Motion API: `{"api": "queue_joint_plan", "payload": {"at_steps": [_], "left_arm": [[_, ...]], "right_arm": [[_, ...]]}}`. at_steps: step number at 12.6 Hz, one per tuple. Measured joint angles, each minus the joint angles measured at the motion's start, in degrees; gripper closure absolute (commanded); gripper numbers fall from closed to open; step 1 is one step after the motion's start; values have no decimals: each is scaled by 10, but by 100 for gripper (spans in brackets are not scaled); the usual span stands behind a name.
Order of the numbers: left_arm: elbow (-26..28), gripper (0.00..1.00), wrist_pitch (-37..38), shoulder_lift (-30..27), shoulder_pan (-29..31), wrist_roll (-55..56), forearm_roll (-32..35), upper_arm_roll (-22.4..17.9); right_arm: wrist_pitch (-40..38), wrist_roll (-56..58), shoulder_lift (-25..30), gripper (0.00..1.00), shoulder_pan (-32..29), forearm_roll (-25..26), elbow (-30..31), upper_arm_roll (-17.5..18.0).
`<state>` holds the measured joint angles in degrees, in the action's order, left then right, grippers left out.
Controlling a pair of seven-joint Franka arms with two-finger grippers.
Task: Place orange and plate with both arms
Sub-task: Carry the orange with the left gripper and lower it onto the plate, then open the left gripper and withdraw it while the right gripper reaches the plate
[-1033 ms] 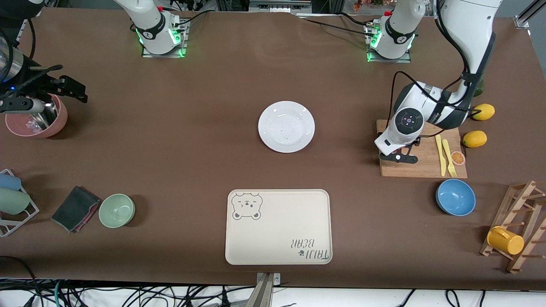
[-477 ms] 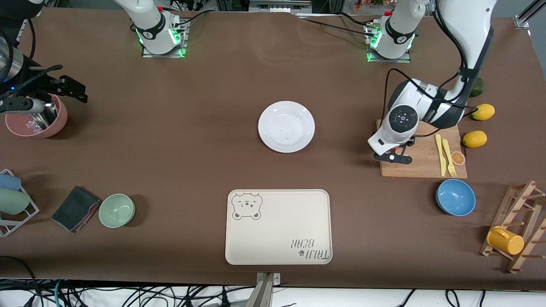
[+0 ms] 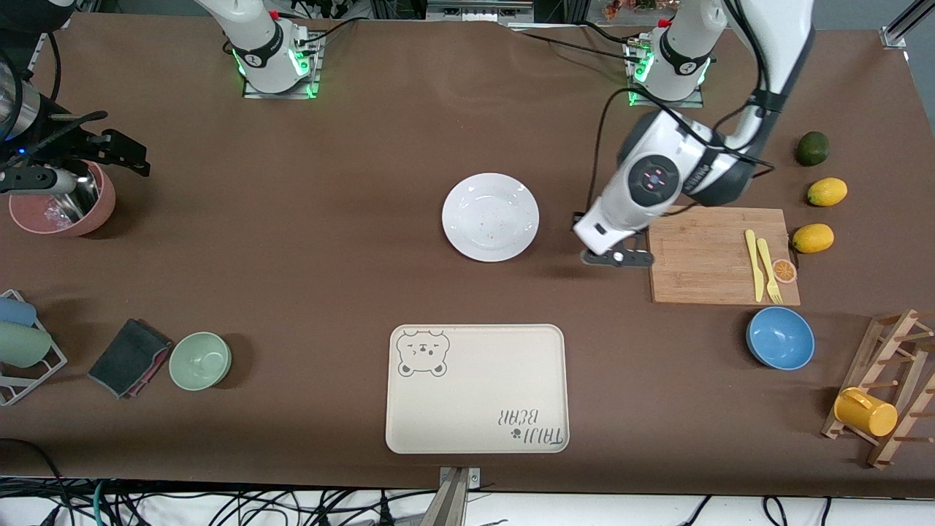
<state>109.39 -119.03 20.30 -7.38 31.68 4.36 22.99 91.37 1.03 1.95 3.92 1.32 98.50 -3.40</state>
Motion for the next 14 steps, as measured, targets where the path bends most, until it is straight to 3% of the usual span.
{"api": "queue_joint_plan", "payload": {"at_steps": [3,8,9,10,11,12,14], "left_arm": [[-56,79,0,39,-89,157,-2,4],[-74,78,-57,129,-167,286,-2,3],[-75,72,-61,139,-172,295,-2,2],[-76,53,-61,146,-173,299,-2,1],[-76,8,-61,148,-172,300,-1,-3],[-76,0,-58,148,-170,300,-1,-7],[-81,0,-46,148,-161,300,-1,-11]], "right_arm": [[0,0,0,0,0,0,0,0],[-1,0,-2,0,0,0,0,0],[-2,0,-7,0,0,0,1,0],[-2,2,-14,0,0,0,1,0],[-3,6,-26,0,1,0,3,1],[-3,9,-43,0,4,-3,5,2],[-5,9,-82,0,11,-40,7,6]]}}
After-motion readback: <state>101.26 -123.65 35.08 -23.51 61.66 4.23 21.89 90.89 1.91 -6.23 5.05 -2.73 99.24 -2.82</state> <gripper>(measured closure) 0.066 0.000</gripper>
